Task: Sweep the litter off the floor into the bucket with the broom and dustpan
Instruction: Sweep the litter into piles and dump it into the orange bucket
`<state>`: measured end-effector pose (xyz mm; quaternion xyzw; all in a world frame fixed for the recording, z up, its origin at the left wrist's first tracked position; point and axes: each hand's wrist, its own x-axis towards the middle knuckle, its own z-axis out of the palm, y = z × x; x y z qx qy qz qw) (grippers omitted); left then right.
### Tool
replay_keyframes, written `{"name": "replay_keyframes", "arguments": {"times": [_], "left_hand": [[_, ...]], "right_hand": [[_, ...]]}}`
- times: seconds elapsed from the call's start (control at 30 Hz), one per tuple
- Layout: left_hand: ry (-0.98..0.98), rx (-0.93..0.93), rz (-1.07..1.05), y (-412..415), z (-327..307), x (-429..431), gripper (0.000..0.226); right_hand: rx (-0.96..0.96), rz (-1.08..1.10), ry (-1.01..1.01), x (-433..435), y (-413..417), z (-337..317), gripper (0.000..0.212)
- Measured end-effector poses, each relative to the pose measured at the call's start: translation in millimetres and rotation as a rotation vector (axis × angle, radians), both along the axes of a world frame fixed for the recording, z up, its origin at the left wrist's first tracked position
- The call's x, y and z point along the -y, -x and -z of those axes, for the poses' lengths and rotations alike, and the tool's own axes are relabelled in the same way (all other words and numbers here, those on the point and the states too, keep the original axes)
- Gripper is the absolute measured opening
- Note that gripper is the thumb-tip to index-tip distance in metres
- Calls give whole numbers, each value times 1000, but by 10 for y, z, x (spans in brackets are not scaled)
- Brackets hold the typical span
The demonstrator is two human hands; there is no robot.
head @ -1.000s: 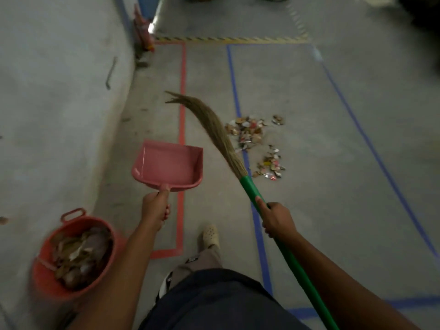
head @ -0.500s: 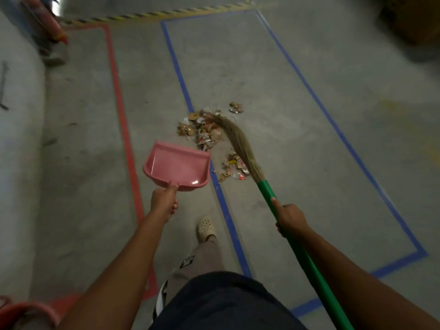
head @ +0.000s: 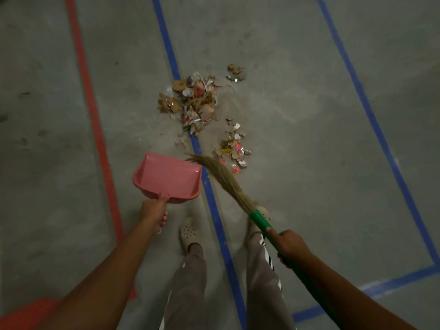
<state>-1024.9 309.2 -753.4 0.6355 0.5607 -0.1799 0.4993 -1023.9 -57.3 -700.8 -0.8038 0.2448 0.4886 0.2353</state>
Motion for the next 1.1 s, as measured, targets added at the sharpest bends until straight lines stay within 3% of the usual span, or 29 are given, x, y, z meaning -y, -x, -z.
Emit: {"name": "replay_keyframes", "arguments": {"times": [0.23,0.5,0.87,1.1], "left_hand": [[6,-61,11,-519,1195,442,40],[31,-119,4,-751,2403,648,40],[-47,-79,10,-712,2223,348,43],[-76,-105,105,-495,2150,56,42]], "right_hand": [[-68,-128,133,661,-802,1292,58],[42,-208,239,862,-1704,2376,64],[183,-203,27,406,-1667,2088,59],[99,-416,64,225,-1182,2100,65]]}}
